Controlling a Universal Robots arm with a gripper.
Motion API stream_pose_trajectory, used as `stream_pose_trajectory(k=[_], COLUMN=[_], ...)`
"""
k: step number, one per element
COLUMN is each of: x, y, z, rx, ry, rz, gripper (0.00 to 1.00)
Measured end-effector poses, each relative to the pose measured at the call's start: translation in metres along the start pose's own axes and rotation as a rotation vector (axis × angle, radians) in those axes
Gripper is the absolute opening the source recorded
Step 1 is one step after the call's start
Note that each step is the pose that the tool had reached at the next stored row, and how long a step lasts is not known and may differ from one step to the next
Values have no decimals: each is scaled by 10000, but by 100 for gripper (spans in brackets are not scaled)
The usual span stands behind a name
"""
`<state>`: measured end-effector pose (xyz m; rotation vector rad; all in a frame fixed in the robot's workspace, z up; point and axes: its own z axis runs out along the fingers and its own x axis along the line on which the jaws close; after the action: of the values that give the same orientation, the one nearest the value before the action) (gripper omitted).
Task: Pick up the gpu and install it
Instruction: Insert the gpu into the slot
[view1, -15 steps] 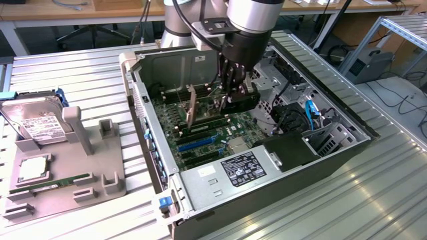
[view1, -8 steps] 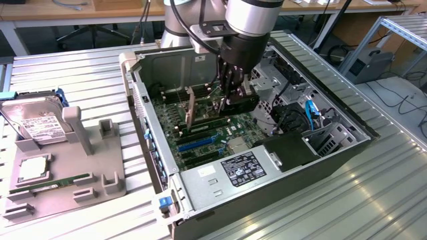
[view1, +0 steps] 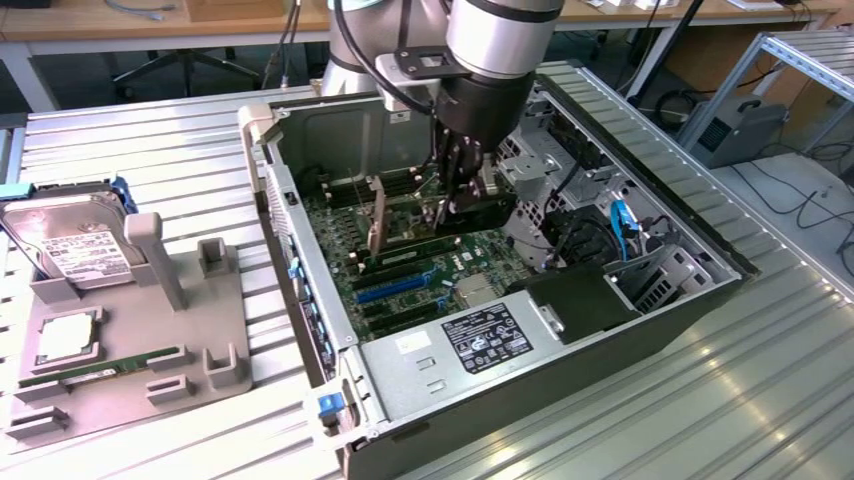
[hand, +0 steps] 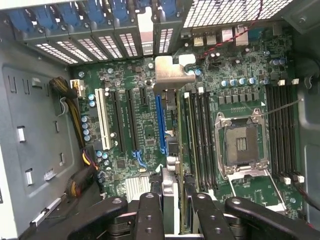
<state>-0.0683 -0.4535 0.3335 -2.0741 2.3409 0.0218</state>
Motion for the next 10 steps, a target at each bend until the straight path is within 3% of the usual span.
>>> stream_pose_trajectory(k=[10], x=[16], y=[38], z=[26], rx=[0], ry=[1], rz=[1], gripper=[27])
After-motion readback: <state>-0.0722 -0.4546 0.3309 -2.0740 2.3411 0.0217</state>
